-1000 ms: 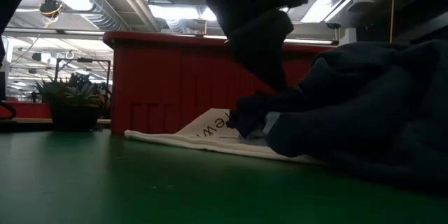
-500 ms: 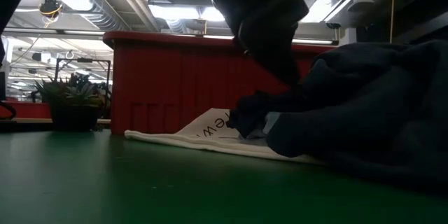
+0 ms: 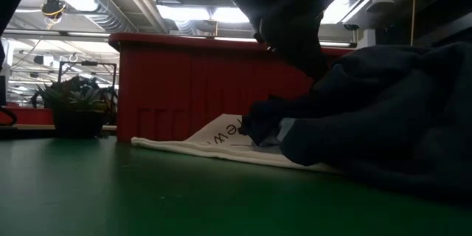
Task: Fold laundry
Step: Fold the gray shorts
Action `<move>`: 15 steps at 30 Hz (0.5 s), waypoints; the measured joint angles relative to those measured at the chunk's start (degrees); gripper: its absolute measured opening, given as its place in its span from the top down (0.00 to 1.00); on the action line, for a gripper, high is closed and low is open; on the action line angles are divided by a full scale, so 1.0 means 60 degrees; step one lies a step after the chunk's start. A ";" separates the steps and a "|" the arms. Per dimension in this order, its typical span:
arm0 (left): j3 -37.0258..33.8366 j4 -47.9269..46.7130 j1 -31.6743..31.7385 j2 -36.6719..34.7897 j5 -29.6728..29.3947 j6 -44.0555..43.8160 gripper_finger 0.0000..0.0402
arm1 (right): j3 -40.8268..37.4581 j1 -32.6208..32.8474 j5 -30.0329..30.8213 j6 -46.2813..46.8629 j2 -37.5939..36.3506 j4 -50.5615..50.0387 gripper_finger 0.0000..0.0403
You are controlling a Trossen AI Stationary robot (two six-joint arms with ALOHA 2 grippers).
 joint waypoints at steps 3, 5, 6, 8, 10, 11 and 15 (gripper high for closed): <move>-0.0004 0.0019 0.0042 0.0000 0.0010 0.0000 0.69 | 0.0000 0.0004 0.0000 0.0000 0.0000 0.0000 0.97; -0.0004 0.0076 0.0070 0.0000 0.0013 -0.0003 0.71 | 0.0000 0.0002 0.0000 0.0002 0.0000 -0.0001 0.97; -0.0004 0.0075 0.0080 0.0000 0.0011 -0.0004 0.72 | 0.0004 0.0002 0.0000 0.0000 0.0000 0.0002 0.97; -0.0004 0.0074 0.0094 0.0000 0.0013 -0.0007 0.75 | 0.0003 0.0000 0.0000 0.0000 0.0000 0.0000 0.97; -0.0004 0.0082 0.0101 0.0000 0.0010 -0.0064 0.80 | 0.0004 0.0004 0.0000 0.0000 0.0000 0.0003 0.97; -0.0004 0.0084 0.0104 0.0000 0.0013 -0.0125 0.83 | 0.0002 0.0003 0.0008 0.0000 0.0000 0.0002 0.97; -0.0004 0.0083 0.0104 0.0000 0.0013 -0.0308 0.97 | 0.0000 0.0004 0.0513 -0.0004 0.0000 0.0003 0.97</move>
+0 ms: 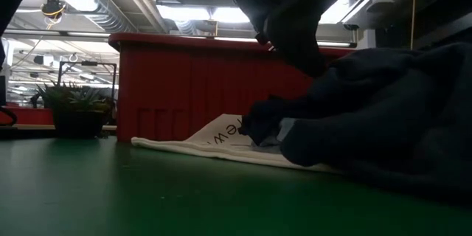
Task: Fold laundry
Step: Fold the gray shorts
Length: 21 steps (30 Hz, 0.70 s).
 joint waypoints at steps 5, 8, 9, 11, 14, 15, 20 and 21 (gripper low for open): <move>-0.0003 -0.0009 -0.0083 -0.0054 -0.0607 -0.0248 0.99 | 0.0000 0.0000 0.0568 -0.0007 0.0000 -0.0029 0.97; -0.0011 -0.0028 -0.0227 -0.0361 -0.1300 -0.0256 1.00 | 0.0002 0.0000 0.0892 -0.0004 0.0000 -0.0033 0.97; -0.0011 -0.0044 -0.0291 -0.0519 -0.1509 -0.0257 1.00 | 0.0001 0.0000 0.1026 0.0000 0.0000 -0.0029 0.97; -0.0011 -0.0054 -0.0421 -0.0817 -0.1874 -0.0271 1.00 | 0.0004 0.0004 0.1210 0.0008 -0.0004 -0.0029 0.97; -0.0011 -0.0094 -0.0690 -0.1278 -0.2279 -0.0274 1.00 | 0.0010 0.0141 0.1274 0.0042 -0.0042 -0.0006 0.97; -0.0011 -0.0104 -0.0796 -0.1389 -0.2381 -0.0275 1.00 | 0.0055 0.0258 0.1346 0.0044 -0.0044 -0.0011 0.97; -0.0011 -0.0092 -0.1504 -0.2035 -0.2879 -0.0275 1.00 | 0.0544 0.1140 0.2264 0.0055 -0.0022 0.0496 0.97; -0.0011 -0.0022 -0.1654 -0.2114 -0.2943 -0.0275 1.00 | 0.0667 0.1309 0.2518 0.0058 -0.0022 0.0610 0.97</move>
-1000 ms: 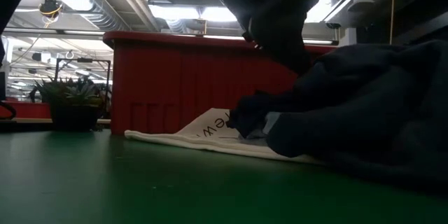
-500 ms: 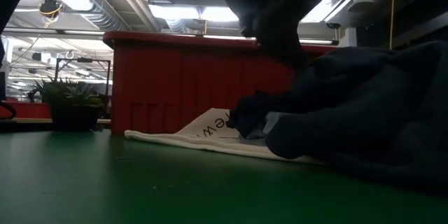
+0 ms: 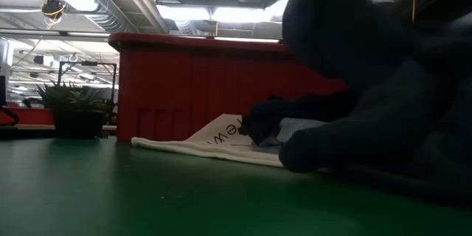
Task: Fold laundry
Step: Fold the gray shorts
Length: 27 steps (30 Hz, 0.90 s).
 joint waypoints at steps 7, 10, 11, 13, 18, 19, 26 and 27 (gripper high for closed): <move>0.0000 0.0806 -0.1212 -0.0495 -0.0996 0.0073 1.00 | 0.0673 0.1071 0.1308 -0.0186 0.0023 0.1163 0.97; 0.0004 0.1087 -0.1689 -0.0608 -0.1515 0.0112 1.00 | 0.0847 0.1285 0.1697 -0.0704 0.0044 0.1777 0.97; 0.0004 0.1166 -0.1837 -0.0626 -0.1678 0.0113 1.00 | 0.0886 0.1343 0.1858 -0.0964 0.0051 0.2060 0.97; 0.0004 0.1477 -0.2099 -0.0661 -0.2062 0.0254 1.00 | 0.0954 0.1401 0.2102 -0.1556 0.0051 0.2612 0.97; 0.0004 0.2460 -0.2692 -0.0663 -0.2804 0.1237 1.00 | 0.1016 0.1376 0.2231 -0.3059 0.0051 0.3810 0.97; 0.0004 0.2582 -0.2763 -0.0665 -0.2898 0.1296 1.00 | 0.1016 0.1376 0.2227 -0.3119 0.0051 0.3862 0.97; 0.0007 0.2294 -0.2620 -0.0662 -0.2651 0.0755 1.00 | 0.1016 0.1376 0.2230 -0.3097 0.0055 0.2903 0.97; 0.0007 0.2052 -0.2555 -0.0663 -0.2514 0.0529 1.00 | 0.1016 0.1376 0.2226 -0.3014 0.0055 0.2526 0.97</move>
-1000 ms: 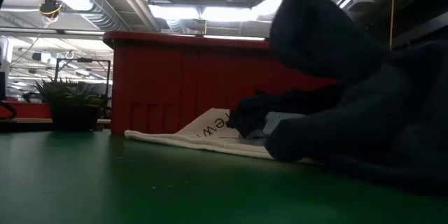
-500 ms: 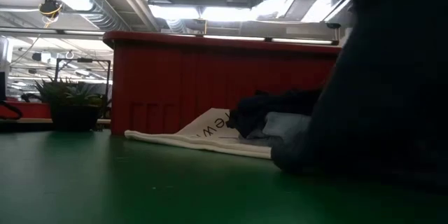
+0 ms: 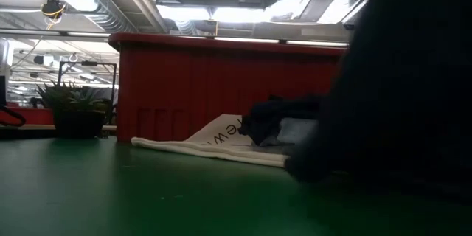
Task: Fold laundry
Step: Fold the gray shorts
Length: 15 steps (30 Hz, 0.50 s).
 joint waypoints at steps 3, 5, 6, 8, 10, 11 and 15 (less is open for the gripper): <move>0.0000 -0.0833 0.0323 0.0005 0.0385 -0.0816 1.00 | 0.0000 0.0000 -0.0007 0.0698 0.0004 -0.1331 0.97; 0.0000 -0.1367 0.0601 0.0007 0.0734 -0.1454 1.00 | -0.0055 0.0000 -0.0021 0.1351 0.0004 -0.2260 0.97; 0.0001 -0.1585 0.0750 0.0047 0.0941 -0.1765 1.00 | -0.0123 0.0000 -0.0084 0.1689 0.0004 -0.2715 0.97; 0.0007 -0.1993 0.1026 0.0135 0.1251 -0.2229 1.00 | -0.0346 -0.0004 -0.0283 0.2338 0.0004 -0.3411 0.97; 0.0007 -0.2350 0.1321 0.0329 0.1547 -0.2521 1.00 | -0.0683 -0.0115 -0.0565 0.2896 0.0004 -0.3776 0.97; 0.0007 -0.2568 0.1453 0.0417 0.1646 -0.2644 1.00 | -0.0884 -0.0214 -0.0792 0.3097 0.0004 -0.3907 0.97; 0.0007 -0.3235 0.1991 0.0884 0.1862 -0.3024 1.00 | -0.1690 -0.0682 -0.2108 0.3992 0.0007 -0.4232 0.97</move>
